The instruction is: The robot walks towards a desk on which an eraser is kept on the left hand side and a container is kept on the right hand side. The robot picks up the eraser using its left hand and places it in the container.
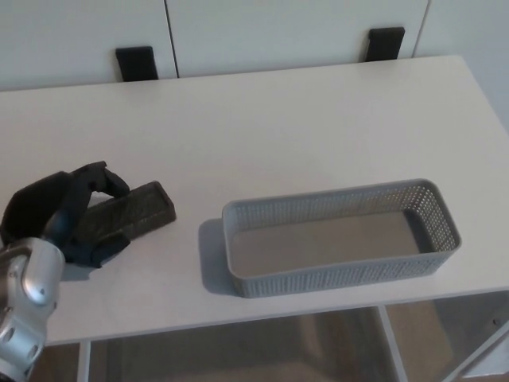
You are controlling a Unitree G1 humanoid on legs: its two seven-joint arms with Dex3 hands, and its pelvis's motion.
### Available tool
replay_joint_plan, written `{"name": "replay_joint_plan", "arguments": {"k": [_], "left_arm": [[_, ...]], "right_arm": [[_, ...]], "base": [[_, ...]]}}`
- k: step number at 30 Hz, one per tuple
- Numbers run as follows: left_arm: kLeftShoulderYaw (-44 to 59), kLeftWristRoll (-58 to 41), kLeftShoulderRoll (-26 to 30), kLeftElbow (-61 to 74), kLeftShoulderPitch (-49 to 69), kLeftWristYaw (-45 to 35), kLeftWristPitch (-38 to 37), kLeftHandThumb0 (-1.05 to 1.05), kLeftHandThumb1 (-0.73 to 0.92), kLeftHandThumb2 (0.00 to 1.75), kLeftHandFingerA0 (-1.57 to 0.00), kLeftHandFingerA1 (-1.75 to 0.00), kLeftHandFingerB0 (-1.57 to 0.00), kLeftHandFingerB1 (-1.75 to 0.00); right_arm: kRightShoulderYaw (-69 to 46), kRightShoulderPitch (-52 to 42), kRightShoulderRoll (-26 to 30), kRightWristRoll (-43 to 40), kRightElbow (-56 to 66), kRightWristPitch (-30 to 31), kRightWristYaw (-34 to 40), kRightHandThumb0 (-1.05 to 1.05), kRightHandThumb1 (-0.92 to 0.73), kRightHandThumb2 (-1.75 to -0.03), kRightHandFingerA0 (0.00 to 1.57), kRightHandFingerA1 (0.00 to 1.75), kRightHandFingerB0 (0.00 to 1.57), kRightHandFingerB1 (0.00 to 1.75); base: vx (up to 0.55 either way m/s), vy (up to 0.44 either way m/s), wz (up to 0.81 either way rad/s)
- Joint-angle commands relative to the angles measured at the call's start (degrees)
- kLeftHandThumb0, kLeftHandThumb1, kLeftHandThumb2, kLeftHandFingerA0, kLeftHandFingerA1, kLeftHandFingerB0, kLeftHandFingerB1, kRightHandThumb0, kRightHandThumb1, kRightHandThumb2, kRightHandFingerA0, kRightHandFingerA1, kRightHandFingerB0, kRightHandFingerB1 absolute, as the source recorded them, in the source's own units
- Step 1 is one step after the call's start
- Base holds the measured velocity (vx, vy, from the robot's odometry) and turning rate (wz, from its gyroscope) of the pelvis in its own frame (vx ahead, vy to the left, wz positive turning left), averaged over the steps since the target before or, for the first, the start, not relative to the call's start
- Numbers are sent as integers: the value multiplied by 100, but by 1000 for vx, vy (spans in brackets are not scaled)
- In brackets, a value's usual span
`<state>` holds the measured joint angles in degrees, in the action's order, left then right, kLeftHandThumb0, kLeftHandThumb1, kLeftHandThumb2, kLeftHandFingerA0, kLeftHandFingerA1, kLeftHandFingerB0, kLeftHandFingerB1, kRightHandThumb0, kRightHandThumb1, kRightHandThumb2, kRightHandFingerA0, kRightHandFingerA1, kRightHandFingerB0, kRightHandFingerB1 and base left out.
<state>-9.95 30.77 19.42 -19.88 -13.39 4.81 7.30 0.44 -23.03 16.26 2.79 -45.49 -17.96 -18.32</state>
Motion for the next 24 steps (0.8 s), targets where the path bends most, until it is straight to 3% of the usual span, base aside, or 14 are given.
{"name": "replay_joint_plan", "arguments": {"k": [1, 6, 7, 8, 12, 13, 17, 20, 23, 24], "left_arm": [[47, -329, -123, 169, 334, -236, 9, -23, 59, 107, -140, -131, -117, -111], [53, -331, -126, 211, 353, -250, 32, -23, 59, 107, -140, -131, -117, -111], [103, -393, -130, 380, 374, -277, 53, -21, 72, 82, -136, -136, -115, -107], [378, -770, -306, 1473, 444, -444, 228, -18, 52, 107, -142, -133, -118, -115], [443, -835, -386, 1871, 512, -525, 211, -16, 49, 116, -144, -133, -121, -118], [456, -825, -396, 1936, 527, -537, 221, -18, 40, 122, -141, -135, -115, -120], [459, -767, -431, 2186, 527, -639, 347, -23, 35, 128, -141, -132, -117, -119], [468, -787, -493, 2373, 554, -687, 437, -25, 24, 143, -140, -135, -117, -119], [451, -775, -524, 2533, 562, -718, 494, -24, 21, 147, -141, -136, -117, -120], [435, -746, -529, 2607, 568, -723, 512, -32, 24, 138, -141, -137, -118, -119]], "right_arm": [[-27, 45, 111, 17, -96, -150, -3, -28, -72, -61, 48, 53, 34, 39], [-27, 57, 112, 17, -127, -171, -3, -28, -72, -61, 48, 53, 34, 39], [-23, 53, 111, 16, -124, -189, -12, -28, -72, -61, 48, 54, 34, 39], [-19, 4, 110, 15, -55, -167, -12, -29, -72, -61, 47, 52, 35, 39], [-28, 37, 113, 15, -122, -171, 4, -28, -71, -61, 48, 53, 35, 39], [-17, 37, 120, 27, -114, -181, -1, -29, -72, -61, 48, 53, 35, 39], [-9, 47, 117, 36, -77, -136, 17, -29, -72, -61, 49, 53, 36, 39], [-8, -35, 115, 33, 66, -117, 18, -29, -72, -61, 48, 53, 35, 39], [-2, -55, 125, 47, 145, -70, 28, -29, -72, -61, 47, 53, 35, 39], [2, -64, 132, 45, 175, -59, 8, -29, -73, -61, 47, 53, 35, 39]], "base": [[0, 0, 0], [0, 0, 0], [0, 0, 0], [0, 0, 0], [0, 0, 0], [0, 0, 0], [0, 0, 0], [0, 0, 0], [0, 0, 0], [0, 0, 0]]}}
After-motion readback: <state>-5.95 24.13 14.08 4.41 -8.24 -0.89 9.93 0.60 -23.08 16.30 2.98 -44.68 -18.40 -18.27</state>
